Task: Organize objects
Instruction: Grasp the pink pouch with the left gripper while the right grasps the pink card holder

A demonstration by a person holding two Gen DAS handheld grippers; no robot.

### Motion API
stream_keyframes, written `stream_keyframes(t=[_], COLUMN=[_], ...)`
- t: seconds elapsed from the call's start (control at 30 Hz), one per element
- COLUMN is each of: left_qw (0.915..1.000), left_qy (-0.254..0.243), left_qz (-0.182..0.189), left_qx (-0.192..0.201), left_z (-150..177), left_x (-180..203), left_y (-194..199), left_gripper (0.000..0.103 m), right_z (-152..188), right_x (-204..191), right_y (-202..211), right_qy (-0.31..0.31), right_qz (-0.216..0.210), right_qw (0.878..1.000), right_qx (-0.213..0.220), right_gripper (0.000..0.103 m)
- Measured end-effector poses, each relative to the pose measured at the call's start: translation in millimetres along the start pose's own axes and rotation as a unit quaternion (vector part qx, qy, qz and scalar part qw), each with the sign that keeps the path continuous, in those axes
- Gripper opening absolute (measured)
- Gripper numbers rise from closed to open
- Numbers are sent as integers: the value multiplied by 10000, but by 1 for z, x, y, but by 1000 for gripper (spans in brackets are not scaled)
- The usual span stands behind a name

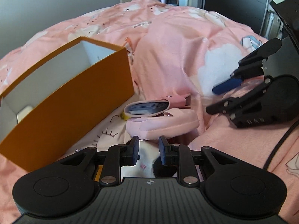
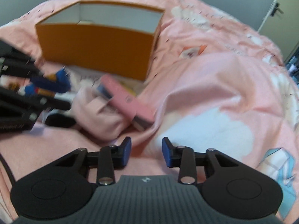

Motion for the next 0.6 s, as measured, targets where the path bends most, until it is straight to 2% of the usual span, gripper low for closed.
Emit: stream_keyframes(t=[0.1,0.23,0.5,0.6], left_qw=[9999,9996,9983,9978], left_qy=[-139,-63,224,305], left_qz=[-20,-44,-56,122], left_qx=[73,259,544,578], left_z=[-3,-14,-31,-32], left_x=[1,-4,-21,-27], left_y=[-6,-12,-18,-19], left_gripper=[27,27,27,34], right_z=[0,-10,-42,-51], right_x=[-5,-8,7,13], right_y=[0,0,-10,-17], right_qy=[25,-89,-583,-739], right_qz=[-143,-351,-206,-162], right_qw=[9999,9993,9973,9962], right_qx=[-20,89,404,421], right_gripper=[30,25,9,7])
Point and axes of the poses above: each gripper's, at about its wrist camera, not at the fingertips, and y roughly against the way its jaws point, x to its right, z to its underside, the point moved 10 cm from there along -y, roughly the way its jaws point, and after that the axes turned 12 degrees about z, right-handed, at the moved point
